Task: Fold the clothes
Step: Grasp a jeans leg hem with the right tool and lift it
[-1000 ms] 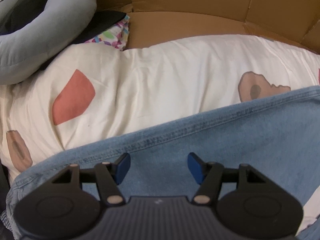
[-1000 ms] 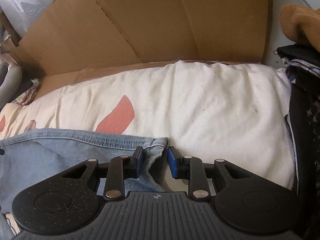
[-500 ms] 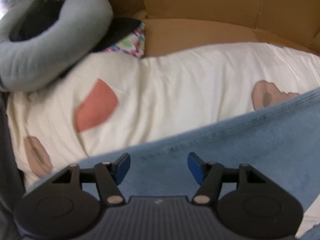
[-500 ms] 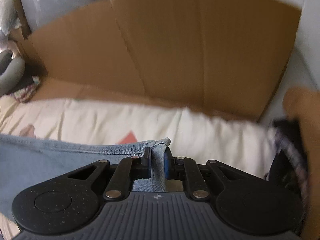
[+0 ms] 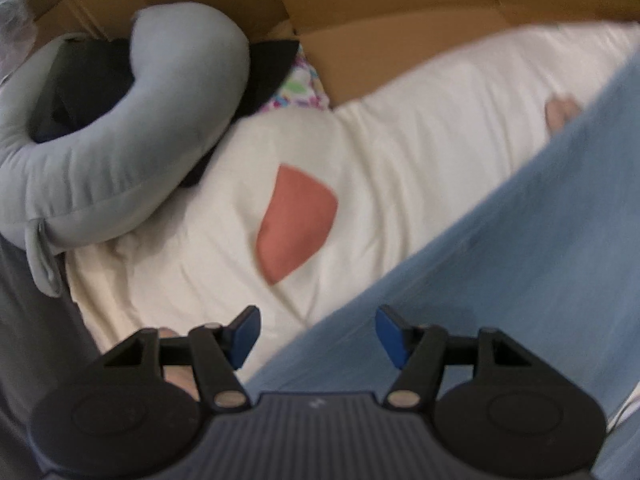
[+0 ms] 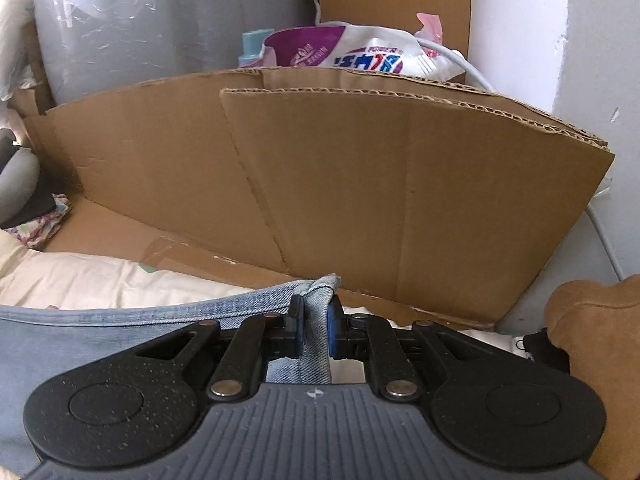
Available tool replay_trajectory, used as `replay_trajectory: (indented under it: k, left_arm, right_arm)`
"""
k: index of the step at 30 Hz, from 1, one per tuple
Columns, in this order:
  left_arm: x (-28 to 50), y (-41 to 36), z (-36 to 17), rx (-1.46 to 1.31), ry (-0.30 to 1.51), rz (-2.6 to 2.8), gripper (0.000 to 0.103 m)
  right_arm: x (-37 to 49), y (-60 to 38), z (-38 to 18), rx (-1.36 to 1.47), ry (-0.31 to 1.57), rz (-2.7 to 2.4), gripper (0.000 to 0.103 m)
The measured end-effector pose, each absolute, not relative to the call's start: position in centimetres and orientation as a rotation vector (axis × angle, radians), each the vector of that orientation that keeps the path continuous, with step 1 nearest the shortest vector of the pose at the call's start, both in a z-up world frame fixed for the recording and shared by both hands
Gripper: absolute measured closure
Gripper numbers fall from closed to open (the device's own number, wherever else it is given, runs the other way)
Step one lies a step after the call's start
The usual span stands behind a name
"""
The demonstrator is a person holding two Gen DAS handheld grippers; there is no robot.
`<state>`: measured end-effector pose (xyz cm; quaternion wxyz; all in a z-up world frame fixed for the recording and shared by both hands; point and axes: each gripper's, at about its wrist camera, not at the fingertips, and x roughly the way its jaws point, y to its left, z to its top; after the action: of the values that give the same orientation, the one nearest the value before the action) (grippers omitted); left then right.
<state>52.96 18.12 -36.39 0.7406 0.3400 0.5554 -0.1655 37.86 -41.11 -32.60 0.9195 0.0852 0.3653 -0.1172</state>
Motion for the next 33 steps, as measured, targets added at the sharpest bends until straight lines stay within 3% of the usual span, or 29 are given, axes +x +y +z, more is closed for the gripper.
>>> replay_trajectory:
  k: [4,6,8,9,11,18,21,24,28,33]
  left_arm:
    - [52.3,18.5,-38.2,0.838,1.225,-0.423,0.044]
    - [51.9,18.4,-39.1,0.864,1.237,-0.455,0.054]
    - [51.7,18.3,-40.0,0.885,1.255,-0.473,0.084]
    - [51.9,18.4,-39.9,0.880,1.247,-0.474,0.093]
    - [52.1,18.8,-39.7,0.870,1.233,-0.476,0.096]
    - [53.9,19.8,-37.8,0.833,1.188,-0.459,0.097]
    - [54.3,19.5,-38.3,0.855,1.191,-0.446,0.093]
    - [54.2,19.1,-39.0,0.892,1.191,-0.432,0.086]
    - [54.1,20.0,-38.4,0.913,1.167,-0.418,0.061]
    - [53.4,23.5,-38.4,0.946,1.189,-0.348,0.060]
  right_arm:
    - [38.3,-41.1,-32.6,0.161,0.755,-0.250,0.094]
    - [38.7,-41.0,-32.4,0.154,0.749,-0.256,0.094]
    - [39.1,-41.0,-31.9,0.149,0.737,-0.263,0.094]
    - [39.3,-41.0,-31.7,0.145,0.731,-0.266,0.094]
    - [39.7,-41.1,-31.2,0.145,0.721,-0.270,0.094]
    - [40.6,-41.1,-29.9,0.135,0.697,-0.282,0.094]
    - [40.8,-41.1,-30.7,0.136,0.718,-0.291,0.094]
    - [41.3,-41.4,-32.0,0.154,0.750,-0.302,0.095]
    - [41.6,-42.0,-33.6,0.188,0.774,-0.312,0.094]
    - [41.7,-42.3,-34.6,0.219,0.786,-0.322,0.093]
